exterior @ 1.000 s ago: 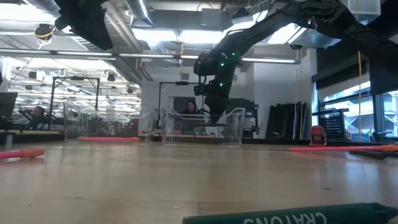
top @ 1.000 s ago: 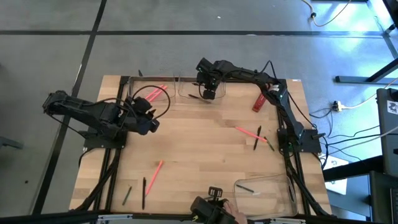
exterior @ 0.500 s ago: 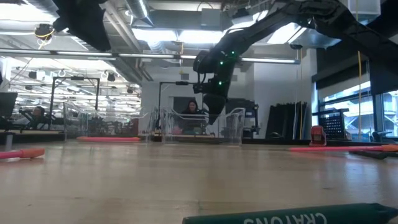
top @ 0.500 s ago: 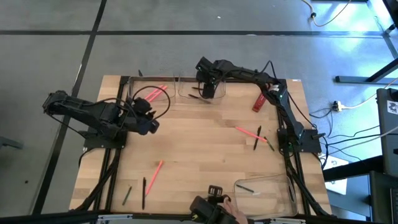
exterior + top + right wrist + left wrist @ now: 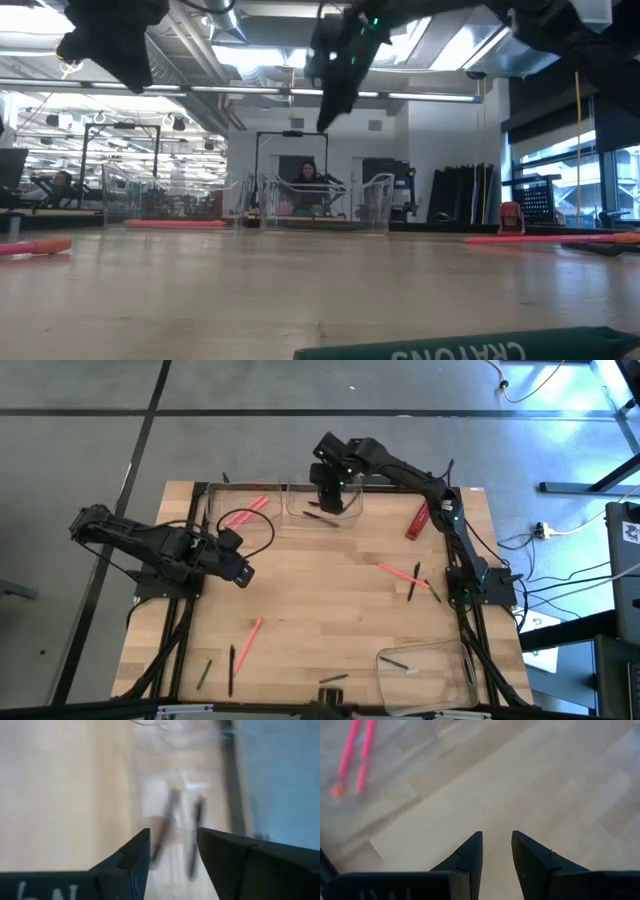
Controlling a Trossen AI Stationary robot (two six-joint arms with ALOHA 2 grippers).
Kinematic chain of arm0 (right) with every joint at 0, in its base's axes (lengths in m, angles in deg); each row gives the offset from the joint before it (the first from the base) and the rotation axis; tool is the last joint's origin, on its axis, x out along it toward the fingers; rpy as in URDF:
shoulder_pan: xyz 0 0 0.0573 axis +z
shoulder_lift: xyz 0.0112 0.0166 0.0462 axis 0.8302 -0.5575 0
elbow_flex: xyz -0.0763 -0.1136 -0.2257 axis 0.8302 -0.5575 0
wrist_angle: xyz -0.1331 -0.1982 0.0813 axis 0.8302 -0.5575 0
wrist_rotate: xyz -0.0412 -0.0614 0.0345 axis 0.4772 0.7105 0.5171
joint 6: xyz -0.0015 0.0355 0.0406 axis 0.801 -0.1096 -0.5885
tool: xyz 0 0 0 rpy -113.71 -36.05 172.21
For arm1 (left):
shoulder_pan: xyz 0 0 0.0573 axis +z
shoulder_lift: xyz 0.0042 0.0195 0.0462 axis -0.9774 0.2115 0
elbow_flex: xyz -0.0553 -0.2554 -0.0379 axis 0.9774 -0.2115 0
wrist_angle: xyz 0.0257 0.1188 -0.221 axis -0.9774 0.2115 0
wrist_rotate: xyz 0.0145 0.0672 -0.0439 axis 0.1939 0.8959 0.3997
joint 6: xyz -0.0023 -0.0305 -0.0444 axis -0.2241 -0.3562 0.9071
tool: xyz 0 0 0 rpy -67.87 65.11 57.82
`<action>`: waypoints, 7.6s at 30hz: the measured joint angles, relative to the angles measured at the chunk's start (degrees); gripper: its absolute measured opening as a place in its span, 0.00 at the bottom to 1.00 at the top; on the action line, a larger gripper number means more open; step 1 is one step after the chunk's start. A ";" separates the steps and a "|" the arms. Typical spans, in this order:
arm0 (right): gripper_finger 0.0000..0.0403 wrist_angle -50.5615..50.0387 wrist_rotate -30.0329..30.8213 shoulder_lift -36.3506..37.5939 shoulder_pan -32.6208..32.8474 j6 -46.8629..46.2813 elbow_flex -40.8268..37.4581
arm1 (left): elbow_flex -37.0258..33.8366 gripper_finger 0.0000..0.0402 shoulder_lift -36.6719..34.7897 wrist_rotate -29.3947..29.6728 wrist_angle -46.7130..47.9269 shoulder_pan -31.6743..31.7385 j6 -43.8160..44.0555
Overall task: Sort crayons/erasers/pens/pencils in bins
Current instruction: Put the pink pencil into the top left transparent bin, then put the black pen into the top right transparent bin
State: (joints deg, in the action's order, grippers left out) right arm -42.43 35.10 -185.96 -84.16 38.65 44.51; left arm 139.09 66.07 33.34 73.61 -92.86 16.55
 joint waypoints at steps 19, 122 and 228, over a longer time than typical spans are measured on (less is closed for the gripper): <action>0.41 -5.97 -7.21 15.89 19.00 -3.90 -0.40 | -13.38 0.24 1.17 -9.70 -14.90 -9.69 11.41; 0.41 -6.97 7.84 20.91 29.51 -14.61 -0.47 | -6.31 0.01 6.66 -11.43 -15.15 -0.55 2.22; 0.41 -11.49 26.94 23.51 29.35 -23.66 -0.40 | -6.21 0.23 -1.66 -12.15 -7.89 30.25 -34.27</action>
State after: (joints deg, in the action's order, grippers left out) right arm -53.92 62.04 -162.45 -54.81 14.99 44.12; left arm 132.88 64.41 21.18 65.72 -62.61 -17.72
